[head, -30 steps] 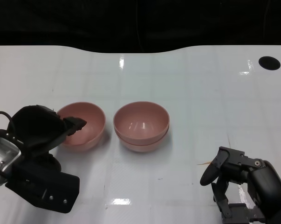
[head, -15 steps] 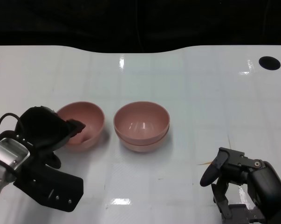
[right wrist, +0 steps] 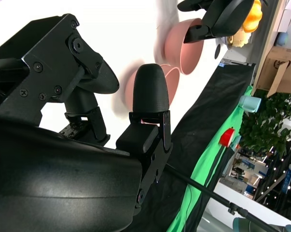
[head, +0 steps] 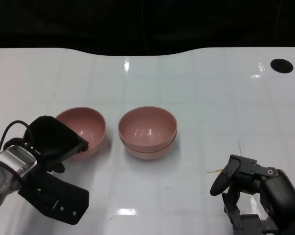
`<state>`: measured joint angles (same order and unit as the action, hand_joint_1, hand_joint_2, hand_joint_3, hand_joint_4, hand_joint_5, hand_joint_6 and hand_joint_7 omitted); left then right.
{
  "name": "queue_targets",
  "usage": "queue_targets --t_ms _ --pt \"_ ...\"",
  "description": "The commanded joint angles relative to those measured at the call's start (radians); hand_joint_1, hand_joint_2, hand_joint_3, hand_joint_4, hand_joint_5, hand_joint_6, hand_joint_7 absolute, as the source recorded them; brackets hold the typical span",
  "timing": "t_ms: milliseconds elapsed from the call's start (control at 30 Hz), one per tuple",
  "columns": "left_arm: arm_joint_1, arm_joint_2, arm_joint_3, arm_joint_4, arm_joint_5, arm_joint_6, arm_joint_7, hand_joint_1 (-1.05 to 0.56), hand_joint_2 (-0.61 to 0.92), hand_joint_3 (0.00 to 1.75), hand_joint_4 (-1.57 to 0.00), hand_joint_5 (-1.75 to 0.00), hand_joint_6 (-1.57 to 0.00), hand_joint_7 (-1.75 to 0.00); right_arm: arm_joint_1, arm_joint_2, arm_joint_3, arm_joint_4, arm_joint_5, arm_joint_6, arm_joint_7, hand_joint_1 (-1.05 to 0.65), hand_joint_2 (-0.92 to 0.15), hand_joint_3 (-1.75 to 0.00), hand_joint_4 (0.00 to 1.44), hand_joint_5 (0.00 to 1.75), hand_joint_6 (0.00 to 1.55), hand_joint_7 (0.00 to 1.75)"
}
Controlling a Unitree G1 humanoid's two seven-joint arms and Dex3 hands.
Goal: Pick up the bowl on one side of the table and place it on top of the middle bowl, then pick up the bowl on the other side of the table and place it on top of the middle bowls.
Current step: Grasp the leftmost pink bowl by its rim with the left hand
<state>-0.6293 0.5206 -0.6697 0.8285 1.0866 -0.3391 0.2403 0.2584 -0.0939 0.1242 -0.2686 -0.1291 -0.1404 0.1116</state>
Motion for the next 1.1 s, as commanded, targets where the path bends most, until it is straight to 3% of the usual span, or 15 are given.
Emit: queue_targets --t_ms 33,233,300,333,367,400,467,533,633,1000,1100 --pt "-0.025 0.009 0.001 0.027 -0.019 -0.024 0.038 -0.31 0.89 0.0 -0.9 -0.1 -0.88 -0.06 0.008 -0.005 -0.001 -0.018 0.003 0.013 -0.001 0.03 -0.33 -1.4 0.79 1.68 0.75 1.4" --pt "-0.032 0.014 0.003 0.048 -0.041 -0.066 0.109 -0.36 0.9 0.01 -1.12 -0.23 -1.12 -0.14 0.008 -0.007 0.0 -0.024 0.003 0.022 0.001 0.02 -0.33 -1.41 0.78 1.68 0.74 1.41" --pt "-0.033 0.013 0.003 0.057 -0.043 -0.076 0.137 -0.32 0.88 0.0 -0.93 -0.9 -1.17 -0.2 0.007 -0.008 0.0 -0.022 0.002 0.019 0.001 0.03 -0.33 -1.4 0.78 1.67 0.74 1.41" --pt "-0.033 0.013 0.003 0.063 -0.041 -0.076 0.163 -0.32 0.87 0.0 -0.88 -1.02 -1.17 -0.21 0.007 -0.008 0.0 -0.02 0.003 0.017 0.001 0.03 -0.33 -1.4 0.78 1.67 0.74 1.41" --pt "-0.034 0.013 0.002 0.068 -0.039 -0.077 0.181 -0.31 0.87 0.0 -0.81 -1.27 -1.17 -0.26 0.007 -0.009 -0.001 -0.02 0.004 0.016 0.001 0.03 -0.33 -1.4 0.78 1.67 0.74 1.41" --pt "-0.034 0.013 0.002 0.07 -0.038 -0.076 0.194 -0.31 0.87 0.0 -0.74 -1.47 -1.09 -0.48 0.007 -0.008 -0.001 -0.02 0.005 0.017 0.002 0.03 -0.33 -1.4 0.78 1.67 0.74 1.41" --pt "-0.037 0.013 -0.006 0.078 -0.026 -0.065 0.22 -0.31 0.87 0.0 -0.67 -1.66 -0.88 -0.93 0.006 -0.009 -0.001 -0.02 0.005 0.017 0.003 0.03 -0.33 -1.4 0.78 1.67 0.74 1.41" --pt "-0.04 0.01 -0.015 0.087 -0.013 -0.05 0.241 -0.32 0.9 0.0 -0.67 -1.73 -0.7 -1.36 0.005 -0.009 -0.001 -0.018 0.006 0.016 0.003 0.03 -0.34 -1.41 0.78 1.66 0.74 1.41" --pt "-0.04 0.004 -0.019 0.105 -0.019 -0.044 0.258 -0.31 0.9 0.0 -0.68 -1.74 -0.65 -1.48 0.006 -0.007 0.0 -0.021 0.002 0.02 0.001 0.03 -0.34 -1.41 0.78 1.67 0.74 1.41" --pt "-0.044 0.0 0.004 0.133 -0.063 -0.059 0.277 -0.24 0.92 0.02 -0.71 -1.75 -0.69 -1.45 0.005 -0.006 0.001 -0.014 0.001 0.011 -0.001 0.03 -0.34 -1.4 0.79 1.68 0.74 1.41" --pt "-0.039 0.005 0.019 0.126 -0.089 -0.068 0.263 -0.24 0.92 0.06 -0.71 -1.67 -0.74 -1.27 0.005 -0.005 0.001 -0.013 0.002 0.008 -0.001 0.03 -0.34 -1.4 0.79 1.68 0.75 1.4"
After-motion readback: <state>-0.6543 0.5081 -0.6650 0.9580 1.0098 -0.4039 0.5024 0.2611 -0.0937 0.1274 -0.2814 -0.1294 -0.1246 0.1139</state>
